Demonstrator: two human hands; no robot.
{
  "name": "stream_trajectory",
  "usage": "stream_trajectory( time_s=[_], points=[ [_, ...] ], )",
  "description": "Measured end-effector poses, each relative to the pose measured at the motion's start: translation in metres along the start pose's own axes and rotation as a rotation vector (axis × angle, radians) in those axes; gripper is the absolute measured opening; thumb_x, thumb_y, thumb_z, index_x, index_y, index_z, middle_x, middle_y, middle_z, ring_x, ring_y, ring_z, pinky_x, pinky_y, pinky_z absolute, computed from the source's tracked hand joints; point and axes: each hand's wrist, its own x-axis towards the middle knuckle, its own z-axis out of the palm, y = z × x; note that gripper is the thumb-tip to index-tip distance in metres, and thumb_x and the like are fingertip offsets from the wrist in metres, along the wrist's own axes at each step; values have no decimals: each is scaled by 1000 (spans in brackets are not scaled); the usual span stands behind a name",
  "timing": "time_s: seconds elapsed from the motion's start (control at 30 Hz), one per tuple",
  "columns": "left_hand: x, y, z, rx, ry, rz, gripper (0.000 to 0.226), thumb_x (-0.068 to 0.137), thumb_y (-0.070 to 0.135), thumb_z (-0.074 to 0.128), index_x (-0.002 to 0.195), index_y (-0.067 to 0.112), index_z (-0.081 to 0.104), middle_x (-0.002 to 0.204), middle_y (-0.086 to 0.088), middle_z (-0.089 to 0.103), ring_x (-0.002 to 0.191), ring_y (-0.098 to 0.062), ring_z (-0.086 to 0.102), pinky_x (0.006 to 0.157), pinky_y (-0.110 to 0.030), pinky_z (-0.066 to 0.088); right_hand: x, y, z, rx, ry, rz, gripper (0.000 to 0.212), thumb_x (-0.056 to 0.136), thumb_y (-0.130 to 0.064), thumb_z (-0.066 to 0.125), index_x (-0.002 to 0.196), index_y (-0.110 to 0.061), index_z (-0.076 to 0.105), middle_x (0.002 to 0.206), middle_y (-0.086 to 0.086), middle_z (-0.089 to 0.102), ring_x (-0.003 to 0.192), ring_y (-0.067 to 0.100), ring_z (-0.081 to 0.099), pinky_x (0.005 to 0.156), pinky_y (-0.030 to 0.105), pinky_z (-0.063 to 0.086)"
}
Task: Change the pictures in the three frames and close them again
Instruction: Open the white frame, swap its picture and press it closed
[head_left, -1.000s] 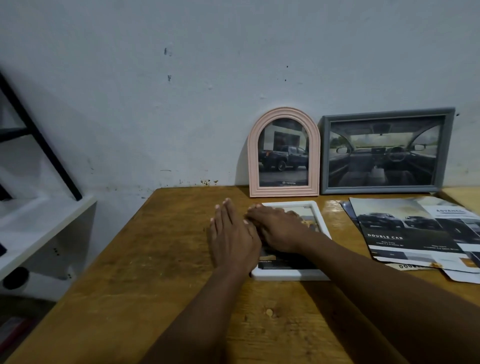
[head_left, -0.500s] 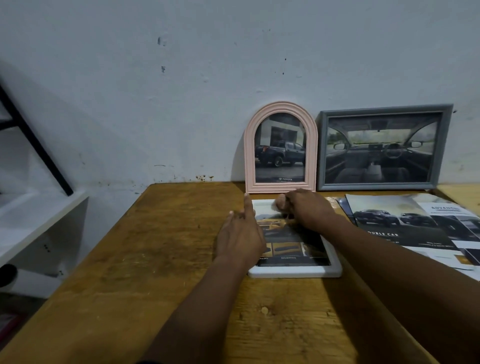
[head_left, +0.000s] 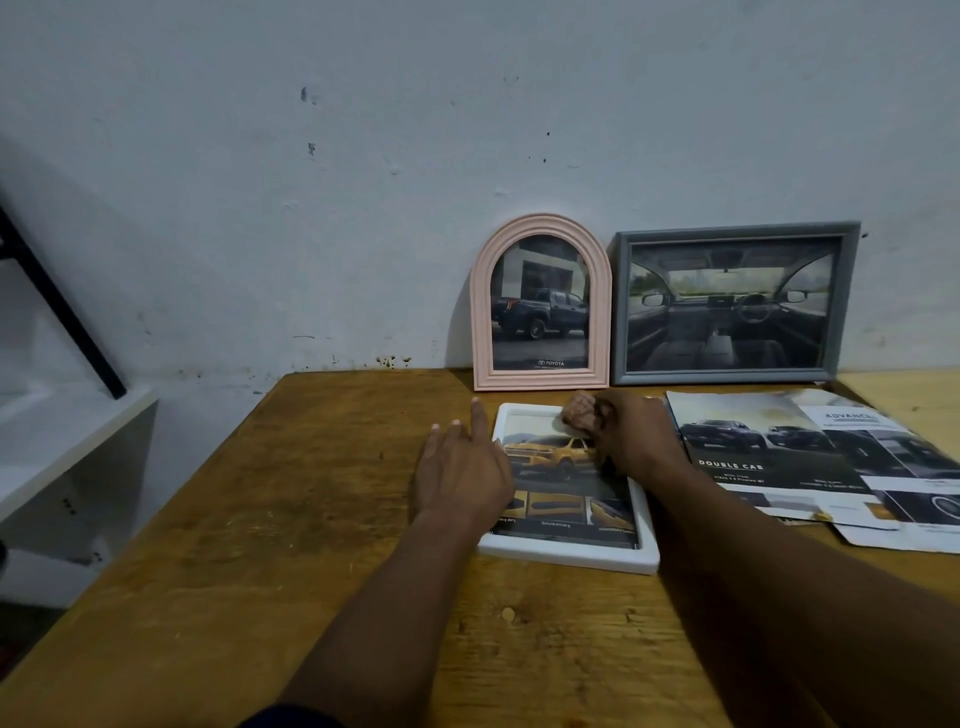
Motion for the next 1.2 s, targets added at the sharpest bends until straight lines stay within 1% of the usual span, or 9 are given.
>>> stream_trajectory(
  time_s=[0.13,0.27,0.47,0.6,0.73,0.9,1.0,1.1,1.2],
  points=[
    [1,-1,3,13,1,17,64,108,38,29,162,20,1,163,-12,34,153,-28,23,125,-45,11,-20,-7,-8,145,117,-8,34,92,-14,68,126,-12,66,116,10,71,102,22,64,89,31,48],
    [0,-1,4,-3,-2,-1,63,108,36,32,163,22,5,162,-10,36,154,-29,21,125,-46,12,-31,-8,-30,150,78,9,31,95,-13,61,126,-11,67,113,8,71,94,14,59,80,25,42],
    [-5,3,2,-30,-17,-63,64,106,33,41,162,21,12,153,-16,46,149,-33,32,122,-48,20,-49,2,-89,-52,-136,16,21,97,-11,55,108,-14,73,91,7,71,78,20,64,67,37,54],
    [-9,10,-7,-6,14,-47,62,101,29,53,155,19,26,134,-14,62,127,-32,53,113,-48,34,-74,-3,-113,-269,-323,-23,22,94,-16,60,112,-22,71,104,2,69,86,16,62,73,31,54],
    [-11,9,-11,-31,119,-36,36,102,31,49,136,22,44,115,-7,68,101,-28,63,85,-40,43,-95,-15,-118,-422,-636,-24,29,99,-21,54,127,-21,61,123,-1,62,107,15,59,79,25,53],
    [-11,5,-21,-169,86,-128,31,104,40,45,122,17,55,108,-6,66,89,-22,59,76,-37,49,-67,-22,-104,-247,-356,131,37,97,-31,57,127,-10,62,126,11,63,101,23,63,88,38,55],
    [-11,7,-25,-260,-36,-150,35,101,38,52,130,17,55,114,-4,64,95,-21,61,83,-42,57,-52,-33,-86,-112,-410,271,35,98,-33,55,111,-1,62,107,16,67,91,29,67,80,42,60],
    [-11,12,-31,-405,-119,-153,39,99,30,58,136,20,50,124,-4,62,99,-19,60,81,-37,55,-48,-48,-70,-7,-443,318,27,98,-30,57,100,-3,56,97,16,64,83,27,66,68,35,60],
    [-14,7,-33,-638,-137,-163,37,93,29,62,128,29,52,118,1,65,100,-22,66,81,-43,60,-46,-60,-59,19,-388,272,24,96,-26,59,106,-5,58,102,15,64,87,25,64,77,37,58]
  ],
)
